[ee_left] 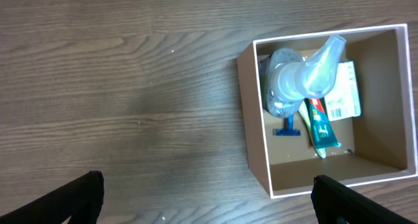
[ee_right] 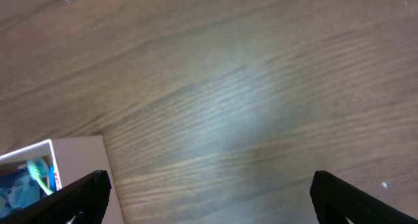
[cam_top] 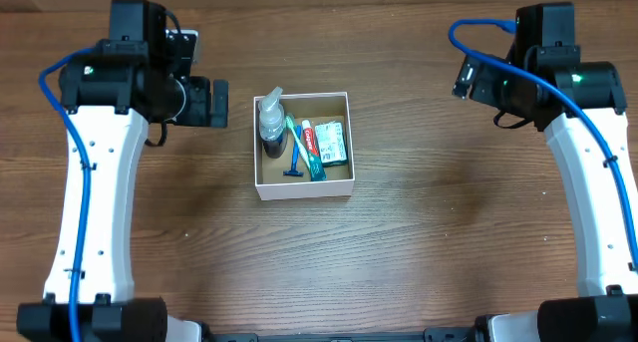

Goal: Pack container

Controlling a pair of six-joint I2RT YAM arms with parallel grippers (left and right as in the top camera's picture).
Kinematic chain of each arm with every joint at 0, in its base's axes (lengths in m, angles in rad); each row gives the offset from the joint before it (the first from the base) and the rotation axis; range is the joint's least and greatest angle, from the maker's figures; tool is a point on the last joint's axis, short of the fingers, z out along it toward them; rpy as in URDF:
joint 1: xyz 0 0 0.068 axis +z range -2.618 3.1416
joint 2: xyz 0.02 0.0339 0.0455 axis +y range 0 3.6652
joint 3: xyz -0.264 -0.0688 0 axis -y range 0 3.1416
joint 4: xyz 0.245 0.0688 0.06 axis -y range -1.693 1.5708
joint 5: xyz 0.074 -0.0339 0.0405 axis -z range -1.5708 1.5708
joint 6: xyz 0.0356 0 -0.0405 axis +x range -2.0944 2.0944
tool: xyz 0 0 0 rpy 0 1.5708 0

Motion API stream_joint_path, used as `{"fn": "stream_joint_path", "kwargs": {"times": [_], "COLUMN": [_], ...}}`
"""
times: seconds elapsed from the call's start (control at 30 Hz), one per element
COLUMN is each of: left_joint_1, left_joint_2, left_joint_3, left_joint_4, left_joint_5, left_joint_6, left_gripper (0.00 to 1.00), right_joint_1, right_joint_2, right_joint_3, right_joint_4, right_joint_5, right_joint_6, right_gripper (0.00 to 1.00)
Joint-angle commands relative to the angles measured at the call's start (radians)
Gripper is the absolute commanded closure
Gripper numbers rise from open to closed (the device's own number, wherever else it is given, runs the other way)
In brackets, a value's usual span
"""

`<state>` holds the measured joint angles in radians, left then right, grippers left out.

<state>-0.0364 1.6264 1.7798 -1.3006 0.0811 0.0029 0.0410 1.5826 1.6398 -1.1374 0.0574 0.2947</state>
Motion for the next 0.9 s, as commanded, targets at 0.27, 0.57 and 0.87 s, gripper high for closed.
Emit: {"fn": "stream_joint_path", "kwargs": {"times": [0.27,0.57,0.87], "left_joint_1": [-0.002,-0.002,-0.002], "left_joint_2": [-0.646,-1.092,-1.122], "left_joint_3": [-0.562,-0.880,-0.895], "left_joint_4": [0.221,0.308,0.216], "left_joint_5": [0.035,-0.040,-0.039], "left_joint_6": [-0.011,-0.104,-0.104], "left_gripper": [0.00,0.00,0.00], "right_joint_1": [0.148,0.224,0.224], "right_joint_2": [-0.447,-0.834,-0.806], "right_joint_3": [-0.309,-0.875,-1.065], "right_joint_4": [0.140,0.233,0.214], "right_joint_5": [0.126,0.150,0.143], "right_joint_6": [0.032,0.271,0.312], "right_gripper": [0.01,0.00,0.00]}}
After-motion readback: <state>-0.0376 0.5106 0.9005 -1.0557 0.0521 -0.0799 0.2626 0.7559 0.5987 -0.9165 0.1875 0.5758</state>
